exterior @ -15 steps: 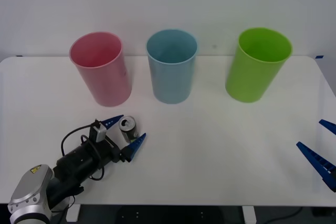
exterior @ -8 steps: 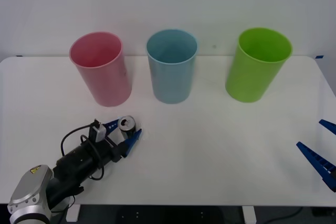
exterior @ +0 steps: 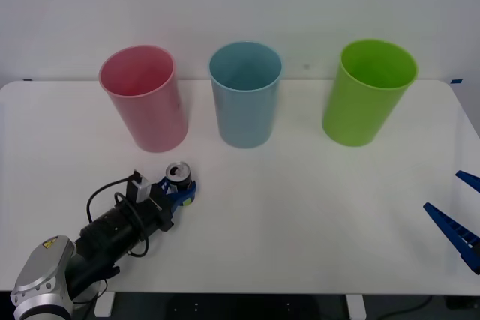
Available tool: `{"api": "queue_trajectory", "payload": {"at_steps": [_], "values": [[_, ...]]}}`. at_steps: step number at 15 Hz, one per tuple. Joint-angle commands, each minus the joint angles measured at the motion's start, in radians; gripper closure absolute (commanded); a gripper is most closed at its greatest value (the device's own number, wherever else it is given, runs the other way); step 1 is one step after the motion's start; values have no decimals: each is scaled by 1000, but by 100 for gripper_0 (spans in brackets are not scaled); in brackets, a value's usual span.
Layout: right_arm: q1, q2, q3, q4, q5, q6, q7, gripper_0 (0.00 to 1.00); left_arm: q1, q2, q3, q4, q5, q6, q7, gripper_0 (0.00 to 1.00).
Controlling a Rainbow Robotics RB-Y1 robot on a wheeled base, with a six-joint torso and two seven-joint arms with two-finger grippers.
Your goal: Grasp the object on the table and drop it into the matching bin: aluminum can to the light blue bin, PET bottle to the pink bin.
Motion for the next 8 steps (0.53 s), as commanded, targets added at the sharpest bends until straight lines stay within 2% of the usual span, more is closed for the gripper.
{"api": "queue_trajectory", "payload": {"at_steps": [1, 5, 8], "values": [[0, 0, 0, 0, 0, 0, 0, 0, -3, 0, -2, -2, 2, -8, 1, 100], [0, 0, 0, 0, 0, 0, 0, 0, -3, 3, 6, -17, 64, -45, 6, 100], [0, 0, 0, 0, 0, 0, 0, 0, 12, 35, 17, -71, 115, -44, 26, 100]]}}
